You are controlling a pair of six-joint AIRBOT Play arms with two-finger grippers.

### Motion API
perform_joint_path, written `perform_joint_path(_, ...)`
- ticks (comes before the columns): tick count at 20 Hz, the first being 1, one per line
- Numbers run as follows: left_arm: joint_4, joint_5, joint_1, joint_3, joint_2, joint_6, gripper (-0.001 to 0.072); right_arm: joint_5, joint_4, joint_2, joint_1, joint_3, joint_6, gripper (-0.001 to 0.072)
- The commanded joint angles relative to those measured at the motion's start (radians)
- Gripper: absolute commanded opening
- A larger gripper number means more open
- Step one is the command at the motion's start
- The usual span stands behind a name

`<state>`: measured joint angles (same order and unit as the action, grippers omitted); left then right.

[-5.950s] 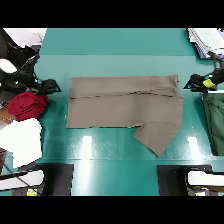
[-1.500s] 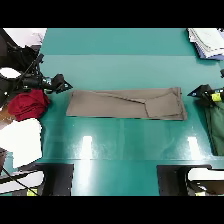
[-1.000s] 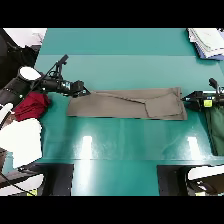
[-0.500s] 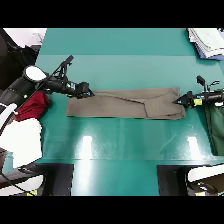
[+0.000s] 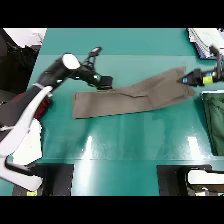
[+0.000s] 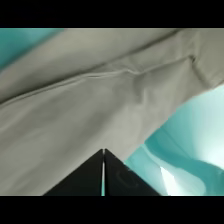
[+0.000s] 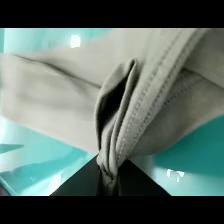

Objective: Fold the shirts.

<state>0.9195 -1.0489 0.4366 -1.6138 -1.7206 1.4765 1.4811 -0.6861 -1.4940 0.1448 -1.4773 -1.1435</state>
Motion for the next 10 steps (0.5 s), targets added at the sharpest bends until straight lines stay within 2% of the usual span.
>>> perform_joint_path(1, -0.045, -0.043, 0.071, -0.191, -0.217, 0.017, 0.0021, 0.004, 0.059, 0.032, -0.142, -0.201, -0.111, 0.0021)
perform_joint_path(5, -0.107, -0.005, 0.093, -0.28, -0.342, 0.052, 0.0022, -0.001, 0.057, -0.017, -0.314, -0.406, -0.158, 0.0021)
perform_joint_path(10, -0.136, 0.096, 0.064, -0.28, -0.339, 0.072, 0.0023, 0.023, 0.054, -0.133, -0.426, -0.543, -0.2, 0.0021)
